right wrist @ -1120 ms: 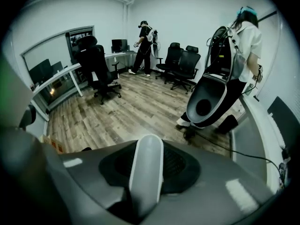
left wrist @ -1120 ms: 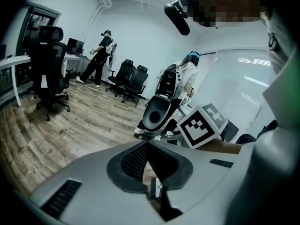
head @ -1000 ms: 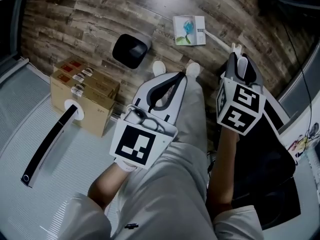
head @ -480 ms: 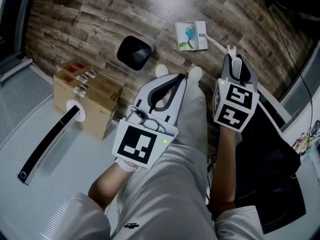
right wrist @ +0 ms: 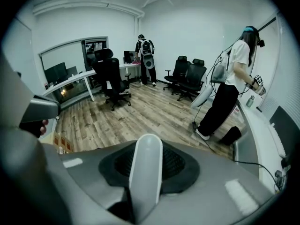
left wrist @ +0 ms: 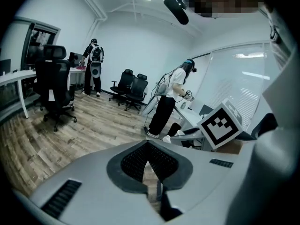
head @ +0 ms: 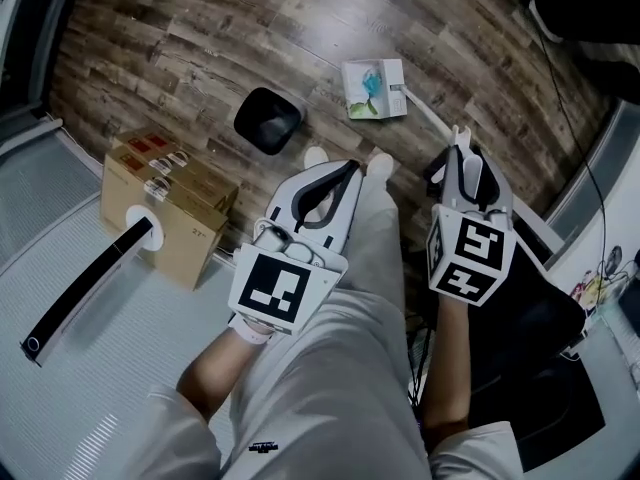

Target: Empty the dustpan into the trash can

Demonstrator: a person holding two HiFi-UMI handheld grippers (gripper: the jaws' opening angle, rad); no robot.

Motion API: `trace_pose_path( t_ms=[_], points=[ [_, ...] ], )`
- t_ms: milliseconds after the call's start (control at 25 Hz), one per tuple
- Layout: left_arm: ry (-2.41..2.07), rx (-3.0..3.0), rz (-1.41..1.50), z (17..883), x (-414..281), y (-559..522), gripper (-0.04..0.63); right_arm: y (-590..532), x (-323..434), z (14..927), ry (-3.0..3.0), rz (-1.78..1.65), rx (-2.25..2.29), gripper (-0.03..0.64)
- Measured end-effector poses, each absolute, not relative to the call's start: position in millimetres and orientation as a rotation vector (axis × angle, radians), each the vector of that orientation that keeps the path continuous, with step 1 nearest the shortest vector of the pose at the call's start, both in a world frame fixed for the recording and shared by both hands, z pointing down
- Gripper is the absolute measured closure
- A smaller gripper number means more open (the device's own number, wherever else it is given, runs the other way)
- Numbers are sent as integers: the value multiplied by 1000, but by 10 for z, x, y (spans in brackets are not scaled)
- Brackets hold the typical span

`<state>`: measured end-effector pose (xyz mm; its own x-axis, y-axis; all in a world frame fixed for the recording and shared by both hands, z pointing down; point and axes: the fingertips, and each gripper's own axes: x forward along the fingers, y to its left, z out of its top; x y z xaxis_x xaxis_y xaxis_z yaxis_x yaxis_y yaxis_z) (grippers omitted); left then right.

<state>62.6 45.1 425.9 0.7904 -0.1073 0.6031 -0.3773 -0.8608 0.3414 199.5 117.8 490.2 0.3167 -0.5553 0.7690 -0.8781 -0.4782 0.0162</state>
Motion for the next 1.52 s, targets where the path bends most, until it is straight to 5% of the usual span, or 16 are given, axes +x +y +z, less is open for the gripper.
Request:
trace_pose_path(
  t_ms=[720,1520],
  points=[
    [-385,2694,721,3460,5,277,589,985,1359,3584,-1495,791,2092,500],
    [194,3006,808,3193,71,375,532,606,800,2635,-1692,634,2015,500]
  ],
)
